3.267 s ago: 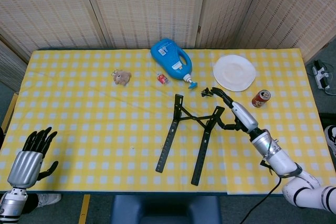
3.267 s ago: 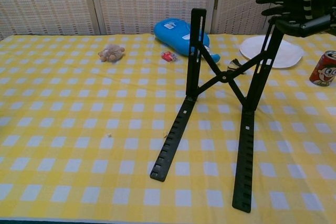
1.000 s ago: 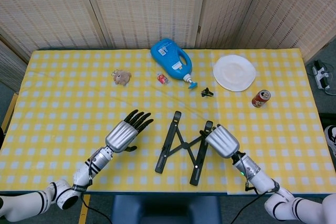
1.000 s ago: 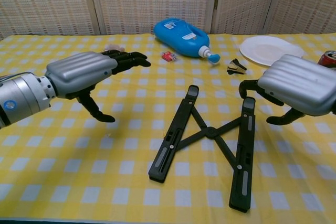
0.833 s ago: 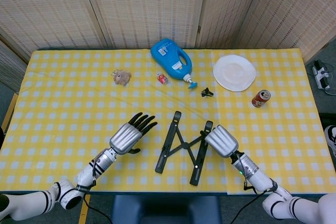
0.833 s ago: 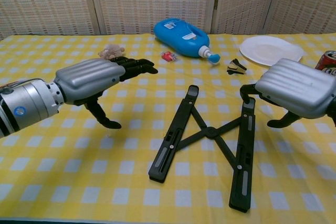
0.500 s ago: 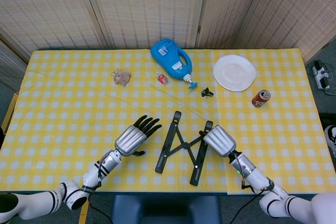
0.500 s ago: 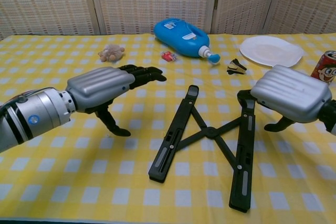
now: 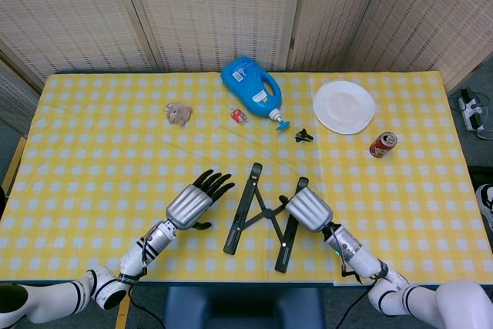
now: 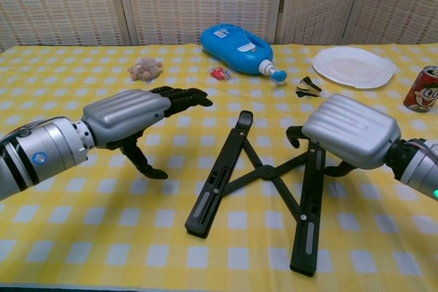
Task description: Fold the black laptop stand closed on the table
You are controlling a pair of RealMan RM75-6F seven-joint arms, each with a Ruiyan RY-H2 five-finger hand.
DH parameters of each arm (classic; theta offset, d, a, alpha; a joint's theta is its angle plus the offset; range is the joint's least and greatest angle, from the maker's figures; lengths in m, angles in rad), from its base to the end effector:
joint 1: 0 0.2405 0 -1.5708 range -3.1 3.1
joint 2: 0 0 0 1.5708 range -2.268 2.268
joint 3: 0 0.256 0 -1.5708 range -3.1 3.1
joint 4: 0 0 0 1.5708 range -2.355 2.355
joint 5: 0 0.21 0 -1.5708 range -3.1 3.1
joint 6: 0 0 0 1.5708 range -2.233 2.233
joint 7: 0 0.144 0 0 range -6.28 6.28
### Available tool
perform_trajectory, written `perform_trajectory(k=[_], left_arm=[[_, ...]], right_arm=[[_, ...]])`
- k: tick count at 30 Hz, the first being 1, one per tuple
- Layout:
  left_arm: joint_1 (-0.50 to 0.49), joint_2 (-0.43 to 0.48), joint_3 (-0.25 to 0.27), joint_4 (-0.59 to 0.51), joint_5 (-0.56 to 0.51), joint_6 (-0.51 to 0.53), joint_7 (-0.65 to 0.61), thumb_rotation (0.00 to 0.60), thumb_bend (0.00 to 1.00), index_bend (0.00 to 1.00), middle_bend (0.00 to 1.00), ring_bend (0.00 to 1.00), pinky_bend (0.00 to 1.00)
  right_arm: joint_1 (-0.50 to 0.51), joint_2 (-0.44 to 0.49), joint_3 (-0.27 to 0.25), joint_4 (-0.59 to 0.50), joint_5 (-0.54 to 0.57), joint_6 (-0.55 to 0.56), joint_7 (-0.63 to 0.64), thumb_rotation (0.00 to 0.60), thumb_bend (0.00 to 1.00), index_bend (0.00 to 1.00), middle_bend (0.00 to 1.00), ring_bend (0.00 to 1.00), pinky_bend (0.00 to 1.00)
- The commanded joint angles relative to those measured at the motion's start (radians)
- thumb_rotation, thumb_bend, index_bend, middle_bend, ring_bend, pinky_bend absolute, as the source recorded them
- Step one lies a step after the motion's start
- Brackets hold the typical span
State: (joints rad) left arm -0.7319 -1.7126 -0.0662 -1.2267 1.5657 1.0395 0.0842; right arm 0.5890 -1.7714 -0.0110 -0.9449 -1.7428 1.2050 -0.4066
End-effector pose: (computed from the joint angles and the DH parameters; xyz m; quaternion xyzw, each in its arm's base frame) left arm -0.1377 0.3138 -0.0640 -0.8024 -0.2740 -0.4260 0.3155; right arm -0.2084 -0.2956 -0.0596 0.8357 -0.0492 0.3301 0.4362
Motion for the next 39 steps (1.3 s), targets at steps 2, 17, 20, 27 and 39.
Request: perform_trajectory(k=[2, 17, 20, 27, 39], left_arm=[[0.003, -0.01, 0.002, 0.013, -0.005, 0.006, -0.01, 0.6, 0.05, 0.0, 0.0, 0.0, 0.0], [-0.008, -0.063, 0.004, 0.099, -0.026, -0.01, -0.063, 0.6, 0.05, 0.0, 0.0, 0.0, 0.0], [-0.006, -0.072, 0.009, 0.121, -0.019, 0.0, -0.067, 0.6, 0.05, 0.0, 0.0, 0.0, 0.0], [-0.013, -0.107, 0.023, 0.198, 0.008, 0.019, -0.034, 0.6, 0.05, 0.0, 0.0, 0.0, 0.0], [-0.011, -0.124, 0.032, 0.196, 0.005, 0.018, -0.12, 0.6, 0.05, 0.0, 0.0, 0.0, 0.0]], right_arm=[[0.009, -0.02, 0.003, 0.008, -0.004, 0.008, -0.011, 0.6, 0.13, 0.46, 0.92, 0.87, 0.91], [0.055, -0.08, 0.027, 0.015, 0.006, -0.008, -0.05, 0.6, 0.13, 0.46, 0.92, 0.86, 0.91], [0.059, -0.084, 0.027, 0.018, 0.008, -0.011, -0.05, 0.6, 0.13, 0.46, 0.92, 0.86, 0.91], [0.064, -0.089, 0.026, 0.019, 0.016, -0.013, -0.057, 0.6, 0.13, 0.46, 0.92, 0.87, 0.91], [0.074, -0.102, 0.026, 0.02, 0.019, -0.009, -0.062, 0.6, 0.13, 0.46, 0.92, 0.87, 0.91]])
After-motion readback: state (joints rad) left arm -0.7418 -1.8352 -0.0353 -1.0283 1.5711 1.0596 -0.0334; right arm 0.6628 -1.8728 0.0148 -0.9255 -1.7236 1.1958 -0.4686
